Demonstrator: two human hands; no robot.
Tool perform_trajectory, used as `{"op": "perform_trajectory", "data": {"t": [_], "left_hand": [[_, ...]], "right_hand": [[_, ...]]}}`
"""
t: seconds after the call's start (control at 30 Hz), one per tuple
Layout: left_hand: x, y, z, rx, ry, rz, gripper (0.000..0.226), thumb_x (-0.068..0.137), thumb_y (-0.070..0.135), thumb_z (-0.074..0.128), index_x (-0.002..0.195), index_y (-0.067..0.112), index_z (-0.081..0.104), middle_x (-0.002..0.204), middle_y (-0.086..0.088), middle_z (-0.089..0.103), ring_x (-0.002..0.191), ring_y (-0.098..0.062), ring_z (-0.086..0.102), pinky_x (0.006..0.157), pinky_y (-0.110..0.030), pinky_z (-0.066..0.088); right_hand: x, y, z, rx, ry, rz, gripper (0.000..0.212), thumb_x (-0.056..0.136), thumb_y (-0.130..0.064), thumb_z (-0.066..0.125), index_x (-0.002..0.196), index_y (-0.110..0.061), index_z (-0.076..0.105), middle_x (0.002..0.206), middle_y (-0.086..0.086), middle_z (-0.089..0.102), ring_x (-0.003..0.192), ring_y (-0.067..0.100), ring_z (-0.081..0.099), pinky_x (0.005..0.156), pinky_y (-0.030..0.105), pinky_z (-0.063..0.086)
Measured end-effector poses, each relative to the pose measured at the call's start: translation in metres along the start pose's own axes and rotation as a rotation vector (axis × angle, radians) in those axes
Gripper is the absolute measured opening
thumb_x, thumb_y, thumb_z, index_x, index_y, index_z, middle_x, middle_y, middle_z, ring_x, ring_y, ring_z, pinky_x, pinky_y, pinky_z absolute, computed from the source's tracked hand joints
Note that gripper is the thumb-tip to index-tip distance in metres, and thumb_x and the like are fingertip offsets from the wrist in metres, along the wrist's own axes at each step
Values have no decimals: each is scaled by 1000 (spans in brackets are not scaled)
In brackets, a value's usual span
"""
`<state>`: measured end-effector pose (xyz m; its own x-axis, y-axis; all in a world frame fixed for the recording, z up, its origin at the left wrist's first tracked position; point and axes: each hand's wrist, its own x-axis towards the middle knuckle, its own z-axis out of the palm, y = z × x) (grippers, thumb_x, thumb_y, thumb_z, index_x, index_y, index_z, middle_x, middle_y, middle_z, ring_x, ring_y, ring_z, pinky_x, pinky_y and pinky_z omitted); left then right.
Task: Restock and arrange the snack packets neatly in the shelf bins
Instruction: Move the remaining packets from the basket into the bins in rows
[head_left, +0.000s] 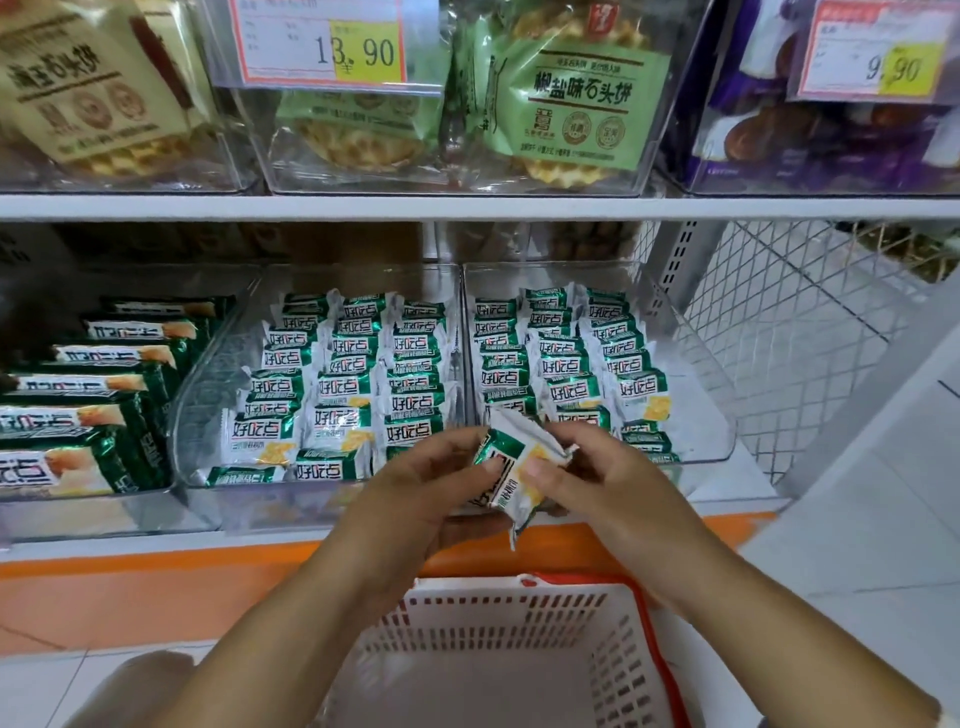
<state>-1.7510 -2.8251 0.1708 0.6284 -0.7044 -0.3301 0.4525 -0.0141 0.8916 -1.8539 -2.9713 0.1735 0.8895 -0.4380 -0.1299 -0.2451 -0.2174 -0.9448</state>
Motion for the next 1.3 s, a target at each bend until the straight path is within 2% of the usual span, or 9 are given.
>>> {"op": "perform_trajectory", "data": {"t": [0.2,0.37,0.43,0.5,0.63,0.83,0.97,1.13,1.3], "left_hand": [[-1,-7,7,334,68,58,39,81,14,78,114,30,66,98,6,73,79,-17,75,63,-16,54],[7,-16,10,642,100,257,35,79,24,81,106,40,65,77,1,73,67,-6,69,56,-10,47],[14,-18,9,664,136,365,35,81,22,78,107,41,63,84,12,72,76,-2,68,64,-11,50],[22,-17,3,814,240,489,40,84,28,74,118,41,59,108,22,65,96,-2,63,82,-17,52],[38,-13,-13,1224,319,532,69,91,40,63,151,31,31,147,16,35,135,-7,24,111,-23,22],[51,-24,-20,1250,279,382,71,98,43,50,157,30,12,157,6,29,143,-14,22,113,-30,26],[53,-23,-21,1222,279,384,69,99,40,51,156,32,14,155,7,31,141,-14,27,111,-31,30],[54,-25,-24,1184,272,398,67,97,39,55,155,34,20,153,8,35,138,-14,34,110,-34,35],[55,-25,-25,1155,282,411,66,97,37,57,154,34,23,152,8,36,138,-15,36,110,-35,36]], "right_hand": [[-1,7,-11,144,53,105,21,87,-19,67,106,-27,64,98,1,70,84,14,70,69,24,57],[0,5,-27,-145,-75,45,33,84,-30,70,106,-53,60,112,-10,63,96,13,62,75,24,52],[6,1,-40,-156,-14,1,28,83,-24,72,98,-46,65,100,-8,69,87,15,66,73,29,56],[17,0,-61,-161,190,-60,27,83,-15,72,95,-38,65,91,-7,69,67,5,65,58,17,52],[37,10,-109,-385,457,-146,28,87,-10,69,103,-29,59,84,-10,58,52,-6,49,50,10,33],[56,41,-114,-908,271,-165,39,88,1,61,117,-25,67,108,-2,48,86,15,51,69,14,34],[66,52,-107,-919,241,-100,39,89,3,56,119,-20,67,107,4,41,70,11,48,68,22,37],[72,59,-102,-931,236,-41,41,92,2,52,127,-16,62,111,5,42,81,21,55,77,28,46],[76,59,-101,-878,304,-55,33,94,-2,54,124,-12,64,119,5,47,76,12,50,70,11,36]]}}
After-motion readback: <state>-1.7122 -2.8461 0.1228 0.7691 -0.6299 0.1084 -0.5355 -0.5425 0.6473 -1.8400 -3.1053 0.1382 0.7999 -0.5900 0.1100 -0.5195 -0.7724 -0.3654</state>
